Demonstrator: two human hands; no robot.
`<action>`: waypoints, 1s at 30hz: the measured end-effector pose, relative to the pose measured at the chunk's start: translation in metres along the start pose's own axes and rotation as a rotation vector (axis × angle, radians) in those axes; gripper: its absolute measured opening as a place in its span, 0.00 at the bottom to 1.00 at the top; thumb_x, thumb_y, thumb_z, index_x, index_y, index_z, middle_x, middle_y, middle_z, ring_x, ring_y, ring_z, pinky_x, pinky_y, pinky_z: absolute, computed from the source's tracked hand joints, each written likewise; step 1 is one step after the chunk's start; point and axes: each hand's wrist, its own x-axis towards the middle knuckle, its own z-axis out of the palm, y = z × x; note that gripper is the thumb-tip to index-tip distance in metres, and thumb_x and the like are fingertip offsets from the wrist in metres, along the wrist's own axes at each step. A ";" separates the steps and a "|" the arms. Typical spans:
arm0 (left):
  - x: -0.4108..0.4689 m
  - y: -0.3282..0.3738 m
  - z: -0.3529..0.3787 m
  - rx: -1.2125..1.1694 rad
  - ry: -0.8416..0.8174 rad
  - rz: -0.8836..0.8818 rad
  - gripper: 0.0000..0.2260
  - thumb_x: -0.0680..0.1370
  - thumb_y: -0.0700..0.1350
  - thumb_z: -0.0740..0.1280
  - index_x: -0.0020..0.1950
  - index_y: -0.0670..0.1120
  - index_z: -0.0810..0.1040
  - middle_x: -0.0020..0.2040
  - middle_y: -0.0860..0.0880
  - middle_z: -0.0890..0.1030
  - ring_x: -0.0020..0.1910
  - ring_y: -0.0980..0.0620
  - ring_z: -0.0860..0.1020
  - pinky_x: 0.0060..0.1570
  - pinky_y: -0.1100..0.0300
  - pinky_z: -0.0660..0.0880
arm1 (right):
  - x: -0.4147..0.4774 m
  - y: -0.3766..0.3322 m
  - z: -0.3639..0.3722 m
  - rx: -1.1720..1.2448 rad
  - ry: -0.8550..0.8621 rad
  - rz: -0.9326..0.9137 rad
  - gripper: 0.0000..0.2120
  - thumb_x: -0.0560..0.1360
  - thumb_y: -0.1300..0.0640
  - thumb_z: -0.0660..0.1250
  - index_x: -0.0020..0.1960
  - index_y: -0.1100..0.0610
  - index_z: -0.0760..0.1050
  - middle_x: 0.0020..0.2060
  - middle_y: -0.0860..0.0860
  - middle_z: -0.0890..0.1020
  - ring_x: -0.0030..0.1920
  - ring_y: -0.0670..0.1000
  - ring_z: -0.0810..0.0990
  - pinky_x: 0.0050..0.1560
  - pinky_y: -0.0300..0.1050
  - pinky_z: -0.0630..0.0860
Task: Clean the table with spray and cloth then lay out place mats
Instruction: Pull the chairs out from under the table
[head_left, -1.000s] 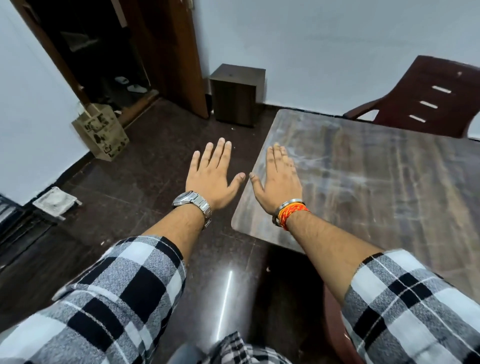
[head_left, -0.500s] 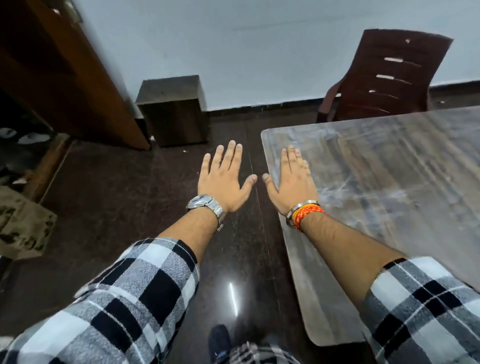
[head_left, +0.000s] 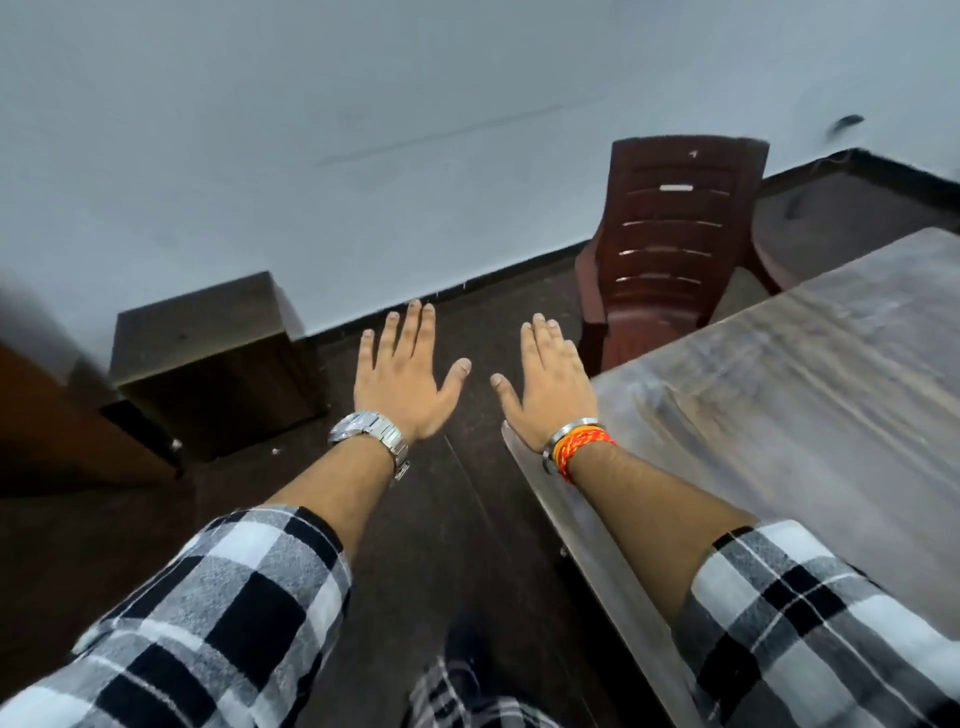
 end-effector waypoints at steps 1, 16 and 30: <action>0.029 -0.007 -0.003 0.009 -0.003 0.024 0.36 0.84 0.65 0.48 0.85 0.49 0.40 0.86 0.50 0.42 0.84 0.48 0.42 0.80 0.46 0.37 | 0.027 -0.001 0.006 0.004 0.016 0.024 0.35 0.79 0.41 0.53 0.77 0.62 0.49 0.77 0.58 0.50 0.77 0.56 0.47 0.76 0.52 0.47; 0.471 -0.024 0.016 -0.010 -0.086 0.497 0.35 0.84 0.65 0.48 0.85 0.51 0.40 0.86 0.51 0.41 0.84 0.48 0.41 0.79 0.46 0.36 | 0.379 0.060 0.057 -0.072 0.136 0.483 0.36 0.79 0.40 0.53 0.77 0.62 0.48 0.77 0.58 0.50 0.77 0.56 0.47 0.76 0.52 0.48; 0.803 0.121 0.054 0.052 -0.161 1.001 0.32 0.85 0.63 0.47 0.85 0.52 0.41 0.85 0.52 0.40 0.84 0.49 0.41 0.79 0.46 0.35 | 0.614 0.212 0.072 -0.106 0.261 0.958 0.37 0.79 0.39 0.53 0.77 0.62 0.48 0.77 0.59 0.50 0.77 0.58 0.49 0.76 0.52 0.50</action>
